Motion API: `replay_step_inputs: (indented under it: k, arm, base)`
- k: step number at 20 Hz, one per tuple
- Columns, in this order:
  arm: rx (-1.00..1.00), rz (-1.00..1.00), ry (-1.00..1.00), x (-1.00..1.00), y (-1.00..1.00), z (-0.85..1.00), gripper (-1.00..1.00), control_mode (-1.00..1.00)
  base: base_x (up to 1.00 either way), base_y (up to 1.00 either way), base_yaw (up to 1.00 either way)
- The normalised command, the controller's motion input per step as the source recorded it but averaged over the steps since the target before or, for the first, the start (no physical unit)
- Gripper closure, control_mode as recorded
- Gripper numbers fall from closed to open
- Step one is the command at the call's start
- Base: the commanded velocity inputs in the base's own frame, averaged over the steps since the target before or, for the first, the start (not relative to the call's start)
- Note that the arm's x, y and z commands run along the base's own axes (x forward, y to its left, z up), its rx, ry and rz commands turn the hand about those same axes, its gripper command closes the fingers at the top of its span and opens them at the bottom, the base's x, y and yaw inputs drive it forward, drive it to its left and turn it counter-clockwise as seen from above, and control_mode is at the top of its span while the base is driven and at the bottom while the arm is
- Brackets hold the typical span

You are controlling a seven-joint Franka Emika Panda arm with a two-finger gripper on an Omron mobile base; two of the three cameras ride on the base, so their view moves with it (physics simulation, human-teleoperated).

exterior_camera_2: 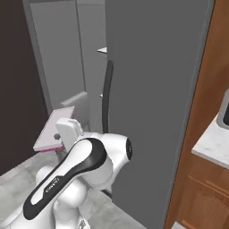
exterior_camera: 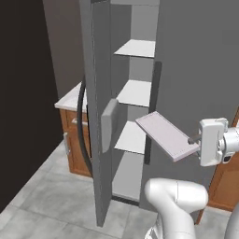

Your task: The ice cube tray has been filled with water. Take the tray and place it in the freezer to make ice. Close the freezer door after placing the tray.

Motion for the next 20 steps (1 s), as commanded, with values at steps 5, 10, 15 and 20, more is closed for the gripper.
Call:
replay_step_inputs:
  k: [5,10,15,20]
  arm:
    - [0.00,0.00,0.00,0.00,0.00,0.00,1.00,1.00]
    - [0.00,0.00,0.00,0.00,0.00,0.00,1.00,1.00]
    - [0.00,0.00,0.00,0.00,0.00,0.00,1.00,1.00]
    - [0.00,0.00,0.00,0.00,0.00,0.00,1.00,1.00]
  base:
    - [0.32,0.35,-0.23]
    - [0.36,0.42,-0.22]
    - [0.38,0.33,-0.21]
    - [0.42,0.19,-0.19]
